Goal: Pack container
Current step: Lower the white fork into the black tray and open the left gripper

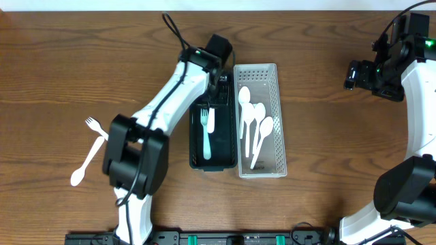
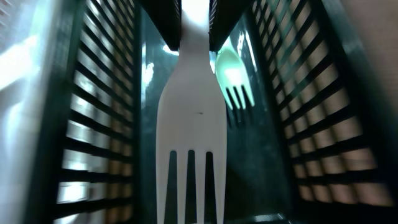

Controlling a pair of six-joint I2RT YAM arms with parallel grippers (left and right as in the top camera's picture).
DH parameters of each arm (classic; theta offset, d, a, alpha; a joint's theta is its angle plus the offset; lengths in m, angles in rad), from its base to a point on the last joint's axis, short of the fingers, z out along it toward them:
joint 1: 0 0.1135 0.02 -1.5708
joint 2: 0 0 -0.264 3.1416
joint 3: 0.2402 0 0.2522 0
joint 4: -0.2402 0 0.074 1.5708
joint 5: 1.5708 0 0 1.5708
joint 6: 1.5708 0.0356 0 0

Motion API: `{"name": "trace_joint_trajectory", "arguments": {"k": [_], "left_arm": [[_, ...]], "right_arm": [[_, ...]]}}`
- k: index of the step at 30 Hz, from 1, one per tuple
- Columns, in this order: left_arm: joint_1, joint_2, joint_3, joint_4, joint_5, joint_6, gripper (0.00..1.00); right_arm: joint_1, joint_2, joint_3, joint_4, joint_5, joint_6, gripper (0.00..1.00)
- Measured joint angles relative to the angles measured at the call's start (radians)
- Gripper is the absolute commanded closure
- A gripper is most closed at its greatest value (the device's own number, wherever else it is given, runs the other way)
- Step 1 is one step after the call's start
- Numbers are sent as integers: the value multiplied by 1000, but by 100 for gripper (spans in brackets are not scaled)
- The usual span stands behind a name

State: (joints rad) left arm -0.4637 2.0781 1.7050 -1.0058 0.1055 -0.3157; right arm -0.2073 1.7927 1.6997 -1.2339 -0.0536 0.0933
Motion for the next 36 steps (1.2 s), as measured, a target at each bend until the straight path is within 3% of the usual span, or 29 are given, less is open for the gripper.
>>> {"name": "trace_joint_trajectory", "arguments": {"k": [1, 2, 4, 5, 13, 15, 18, 24, 28, 31, 36], "left_arm": [[0, 17, -1, 0, 0, -1, 88], [0, 32, -3, 0, 0, -2, 73], [0, 48, -5, 0, 0, -3, 53], [0, 53, -5, -1, 0, -1, 49], [0, 42, -5, 2, -29, 35, 42], [0, 11, -5, 2, -60, 56, 35], [1, -104, -5, 5, -142, 82, 24], [62, -431, 3, 6, -320, 58, 23], [227, -570, 21, -108, -378, -105, 17], [388, -599, 22, -253, -403, -350, 1], [609, -592, -14, -372, -420, -791, 0]], "right_arm": [[0, 0, 0, 0, 0, 0, 6], [0, 0, 0, 0, 0, 0, 6], [0, 0, 0, 0, 0, 0, 6], [0, 0, 0, 0, 0, 0, 6], [0, 0, 0, 0, 0, 0, 6], [0, 0, 0, 1, 0, 0, 6], [0, 0, 0, 4, 0, 0, 6], [0, 0, 0, 10, 0, 0, 6], [0, 0, 0, 12, 0, 0, 6], [0, 0, 0, 11, 0, -1, 6], [0, 0, 0, 11, 0, -1, 6]]}}
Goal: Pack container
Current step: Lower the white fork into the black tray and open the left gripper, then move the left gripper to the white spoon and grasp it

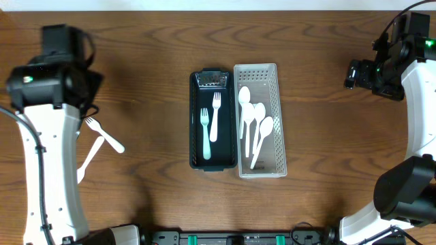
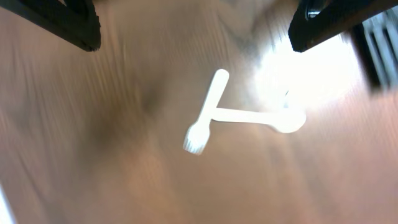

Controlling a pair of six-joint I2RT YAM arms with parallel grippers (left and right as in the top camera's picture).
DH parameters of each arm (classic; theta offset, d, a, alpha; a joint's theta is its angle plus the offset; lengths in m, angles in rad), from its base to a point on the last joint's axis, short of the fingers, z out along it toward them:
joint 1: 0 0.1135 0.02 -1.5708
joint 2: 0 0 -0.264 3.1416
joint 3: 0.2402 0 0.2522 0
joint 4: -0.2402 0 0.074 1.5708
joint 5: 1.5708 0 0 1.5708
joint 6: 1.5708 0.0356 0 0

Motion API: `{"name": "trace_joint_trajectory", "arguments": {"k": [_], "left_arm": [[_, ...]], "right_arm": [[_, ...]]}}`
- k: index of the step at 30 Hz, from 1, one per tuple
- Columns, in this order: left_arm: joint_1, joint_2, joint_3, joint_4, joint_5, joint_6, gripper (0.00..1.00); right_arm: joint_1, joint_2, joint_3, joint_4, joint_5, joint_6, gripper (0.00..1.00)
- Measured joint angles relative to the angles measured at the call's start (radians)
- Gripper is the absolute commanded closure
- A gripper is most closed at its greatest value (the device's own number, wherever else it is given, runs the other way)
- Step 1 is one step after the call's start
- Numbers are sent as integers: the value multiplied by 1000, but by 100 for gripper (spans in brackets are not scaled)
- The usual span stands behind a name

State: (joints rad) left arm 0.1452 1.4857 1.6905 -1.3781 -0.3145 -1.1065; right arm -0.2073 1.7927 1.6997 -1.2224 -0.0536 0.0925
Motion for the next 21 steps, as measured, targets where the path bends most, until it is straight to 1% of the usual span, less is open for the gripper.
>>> {"name": "trace_joint_trajectory", "arguments": {"k": [4, 6, 10, 15, 21], "left_arm": [[133, 0, -85, -3, 0, -264, 0], [185, 0, -137, 1, 0, -362, 0], [284, 0, -269, 53, 32, -517, 0], [377, 0, -435, 160, 92, -598, 0], [456, 1, -588, 270, 117, -634, 0]], "right_arm": [[0, 0, 0, 0, 0, -1, 6], [0, 0, 0, 0, 0, -2, 6], [0, 0, 0, 0, 0, -3, 6], [0, 0, 0, -2, 0, -3, 6], [0, 0, 0, -16, 0, -3, 6]]}}
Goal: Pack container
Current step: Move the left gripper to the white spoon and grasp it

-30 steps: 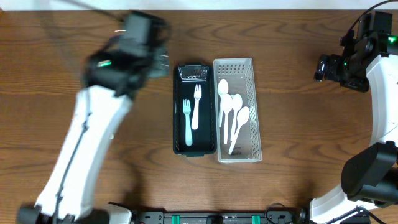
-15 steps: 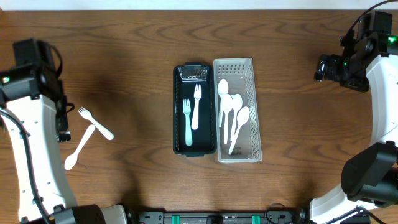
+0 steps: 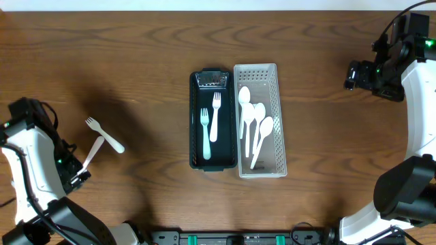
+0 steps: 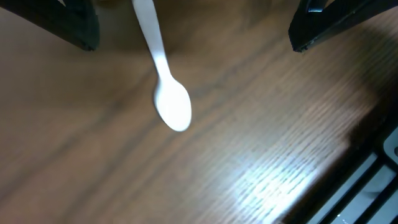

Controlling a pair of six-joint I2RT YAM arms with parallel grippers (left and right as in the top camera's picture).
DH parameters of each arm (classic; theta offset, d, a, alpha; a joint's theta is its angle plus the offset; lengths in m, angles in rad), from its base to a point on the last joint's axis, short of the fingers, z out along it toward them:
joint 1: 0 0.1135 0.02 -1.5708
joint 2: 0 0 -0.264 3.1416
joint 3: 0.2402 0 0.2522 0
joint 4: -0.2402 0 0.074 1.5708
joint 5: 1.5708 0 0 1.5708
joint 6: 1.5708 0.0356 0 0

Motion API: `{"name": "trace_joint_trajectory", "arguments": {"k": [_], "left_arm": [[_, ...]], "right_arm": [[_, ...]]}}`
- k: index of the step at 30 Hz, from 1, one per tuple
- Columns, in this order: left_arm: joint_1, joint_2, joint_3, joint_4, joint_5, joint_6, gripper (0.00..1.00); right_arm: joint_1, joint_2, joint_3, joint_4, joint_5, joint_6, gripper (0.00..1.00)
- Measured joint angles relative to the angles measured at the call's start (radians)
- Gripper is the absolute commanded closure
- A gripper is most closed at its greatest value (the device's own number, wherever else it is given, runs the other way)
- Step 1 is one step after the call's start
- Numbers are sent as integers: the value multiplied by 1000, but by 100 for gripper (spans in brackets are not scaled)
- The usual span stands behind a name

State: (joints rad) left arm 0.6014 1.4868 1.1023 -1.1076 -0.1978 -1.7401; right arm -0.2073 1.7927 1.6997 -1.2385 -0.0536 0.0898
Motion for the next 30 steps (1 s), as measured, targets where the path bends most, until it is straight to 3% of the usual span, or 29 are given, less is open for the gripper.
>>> {"name": "trace_joint_trajectory", "arguments": {"k": [14, 30], "left_arm": [[72, 10, -202, 287, 12, -15, 7], [72, 185, -211, 457, 87, 12, 8]], "right_arm": [[0, 0, 0, -35, 0, 0, 6], [0, 0, 0, -43, 0, 1, 7]]}}
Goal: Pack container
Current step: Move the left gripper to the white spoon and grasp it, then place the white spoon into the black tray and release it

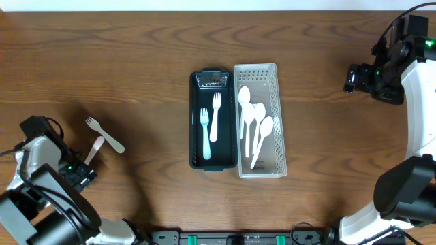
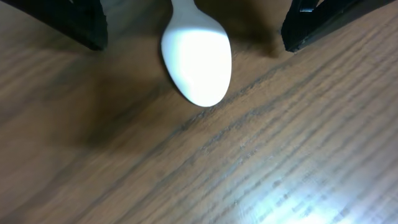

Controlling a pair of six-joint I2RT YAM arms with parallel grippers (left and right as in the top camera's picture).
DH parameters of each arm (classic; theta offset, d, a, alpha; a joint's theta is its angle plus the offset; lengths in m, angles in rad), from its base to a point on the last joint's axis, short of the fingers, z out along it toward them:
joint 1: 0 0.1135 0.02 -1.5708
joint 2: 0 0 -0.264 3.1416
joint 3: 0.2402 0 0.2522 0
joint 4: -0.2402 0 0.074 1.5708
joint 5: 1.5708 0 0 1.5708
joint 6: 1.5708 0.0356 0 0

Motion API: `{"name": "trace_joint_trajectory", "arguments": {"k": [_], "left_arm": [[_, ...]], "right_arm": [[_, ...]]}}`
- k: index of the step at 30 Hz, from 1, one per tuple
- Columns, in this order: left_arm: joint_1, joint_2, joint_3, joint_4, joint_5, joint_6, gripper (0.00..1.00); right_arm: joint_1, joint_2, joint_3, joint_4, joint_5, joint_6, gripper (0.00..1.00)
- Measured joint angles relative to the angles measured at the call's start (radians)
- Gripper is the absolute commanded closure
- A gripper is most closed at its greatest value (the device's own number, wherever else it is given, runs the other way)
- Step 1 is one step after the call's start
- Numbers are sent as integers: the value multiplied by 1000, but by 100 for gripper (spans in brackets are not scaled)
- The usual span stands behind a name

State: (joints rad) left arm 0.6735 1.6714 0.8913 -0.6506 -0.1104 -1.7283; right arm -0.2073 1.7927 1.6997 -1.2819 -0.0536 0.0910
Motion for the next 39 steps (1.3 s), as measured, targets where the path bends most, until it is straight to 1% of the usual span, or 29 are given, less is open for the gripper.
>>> {"name": "trace_joint_trajectory", "arguments": {"k": [6, 9, 11, 15, 18, 22, 24, 30, 32, 34, 35, 36, 37, 39], "left_arm": [[0, 36, 3, -2, 7, 1, 8], [0, 39, 3, -20, 8, 0, 16], [0, 41, 3, -30, 7, -2, 29], [0, 41, 3, -37, 7, 1, 40], [0, 41, 3, -37, 7, 0, 55], [0, 41, 4, -38, 7, -1, 73], [0, 41, 5, -39, 6, 4, 76], [0, 41, 5, -37, 6, 1, 77], [0, 41, 5, -32, 6, 12, 80], [0, 41, 5, -19, 8, 41, 80], [0, 41, 6, -13, 13, 62, 81], [0, 40, 6, -8, 18, 82, 87], [0, 40, 9, -3, 27, 107, 89], [0, 40, 23, 8, 53, 157, 92]], "right_arm": [[0, 0, 0, 5, 0, 5, 7], [0, 0, 0, 6, 0, 7, 7], [0, 0, 0, 7, 0, 8, 7], [0, 0, 0, 6, 0, 8, 7], [0, 0, 0, 6, 0, 8, 7], [0, 0, 0, 6, 0, 8, 7], [0, 0, 0, 5, 0, 8, 7], [0, 0, 0, 5, 0, 8, 7], [0, 0, 0, 5, 0, 8, 7], [0, 0, 0, 5, 0, 8, 7], [0, 0, 0, 4, 0, 8, 7], [0, 0, 0, 4, 0, 8, 7], [0, 0, 0, 4, 0, 8, 7], [0, 0, 0, 4, 0, 8, 7]]}}
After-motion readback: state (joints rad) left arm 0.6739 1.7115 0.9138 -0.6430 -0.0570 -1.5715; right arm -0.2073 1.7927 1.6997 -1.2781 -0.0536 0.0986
